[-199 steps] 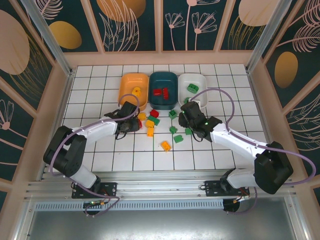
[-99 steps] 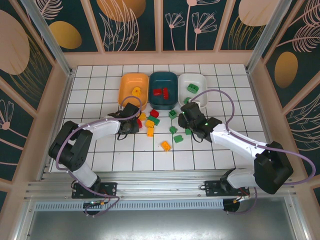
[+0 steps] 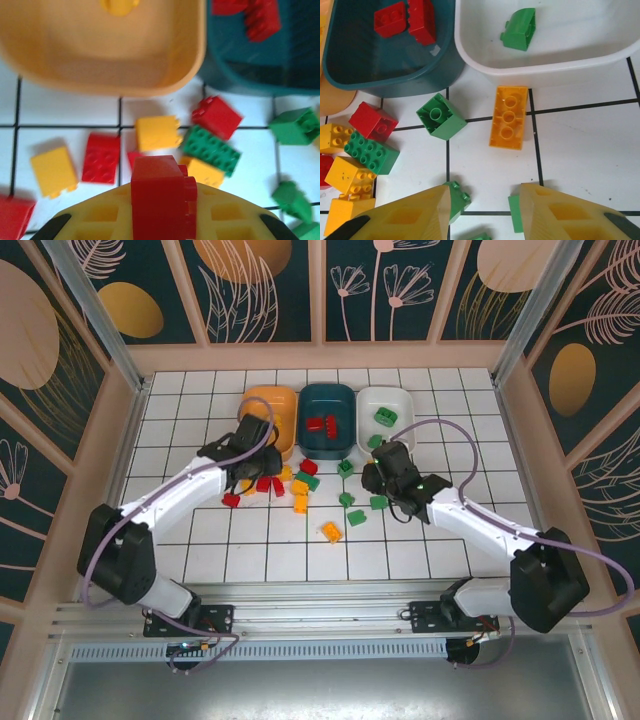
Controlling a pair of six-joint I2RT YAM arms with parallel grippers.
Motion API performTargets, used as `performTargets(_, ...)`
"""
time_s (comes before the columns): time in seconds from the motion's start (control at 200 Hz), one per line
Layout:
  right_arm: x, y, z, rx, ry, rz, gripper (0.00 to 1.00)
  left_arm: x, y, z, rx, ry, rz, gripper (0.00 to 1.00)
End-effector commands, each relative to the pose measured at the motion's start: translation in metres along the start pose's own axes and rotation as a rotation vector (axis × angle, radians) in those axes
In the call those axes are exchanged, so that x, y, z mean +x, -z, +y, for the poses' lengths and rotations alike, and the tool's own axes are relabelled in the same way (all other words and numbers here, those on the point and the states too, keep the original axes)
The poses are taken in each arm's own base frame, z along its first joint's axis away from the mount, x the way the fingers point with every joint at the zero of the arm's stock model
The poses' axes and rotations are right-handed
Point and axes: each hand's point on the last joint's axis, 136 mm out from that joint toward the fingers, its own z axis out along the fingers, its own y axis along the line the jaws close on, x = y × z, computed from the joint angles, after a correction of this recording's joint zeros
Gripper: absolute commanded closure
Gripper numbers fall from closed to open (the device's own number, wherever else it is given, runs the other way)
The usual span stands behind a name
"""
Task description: Sort the legos into containers by color
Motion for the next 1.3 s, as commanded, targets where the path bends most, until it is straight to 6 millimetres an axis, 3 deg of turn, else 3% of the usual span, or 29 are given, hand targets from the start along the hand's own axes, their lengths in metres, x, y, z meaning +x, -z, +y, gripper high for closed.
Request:
performTargets(0.0, -0.002, 0.008, -0.008, -0.006, -0.04, -0.021, 0.58, -0.012, -0.025, -0.032, 0.088, -0.027, 0.046, 0.88)
performTargets(0.085, 0.001, 0.011, -0.018, 0.004, -0.06, -0.025, 0.58, -0.028, -0.048, -0.056, 0.158, -0.021, 0.049, 0.89)
performTargets(0.25, 0.011, 0.015, -0.03, 0.011, -0.093, -0.022, 0.58, -0.053, -0.087, -0.086, 0.205, -0.035, 0.057, 0.89)
performTargets(0.38, 0.015, 0.015, -0.038, 0.041, -0.088, -0.025, 0.56, -0.075, -0.107, -0.096, 0.17, -0.056, 0.065, 0.85)
performTargets(0.47, 0.016, 0.013, -0.044, 0.066, -0.081, -0.026, 0.52, -0.079, -0.124, -0.101, 0.163, -0.062, 0.089, 0.82)
performTargets(0.53, 0.015, 0.01, -0.046, 0.074, -0.076, -0.029, 0.5, -0.081, -0.132, -0.103, 0.155, -0.066, 0.094, 0.75)
performTargets(0.691, 0.006, 0.004, -0.042, 0.077, -0.066, -0.041, 0.45, -0.088, -0.14, -0.108, 0.149, -0.075, 0.1, 0.44)
performTargets(0.801, 0.0, -0.001, -0.04, 0.073, -0.062, -0.044, 0.43, -0.109, -0.123, -0.121, 0.183, -0.112, 0.051, 0.33)
performTargets(0.886, -0.004, -0.008, -0.039, 0.084, -0.058, -0.043, 0.4, -0.124, -0.103, -0.13, 0.203, -0.157, 0.022, 0.31)
performTargets(1.036, -0.008, -0.034, -0.033, 0.113, -0.074, -0.028, 0.33, -0.139, -0.045, -0.13, 0.217, -0.185, -0.063, 0.3)
performTargets(1.161, -0.011, -0.064, -0.022, 0.119, -0.068, 0.004, 0.31, -0.131, 0.005, -0.102, 0.192, -0.138, -0.187, 0.2)
performTargets(1.296, -0.013, -0.091, -0.019, 0.17, -0.04, 0.038, 0.31, -0.092, 0.042, -0.042, 0.111, -0.042, -0.311, 0.05)
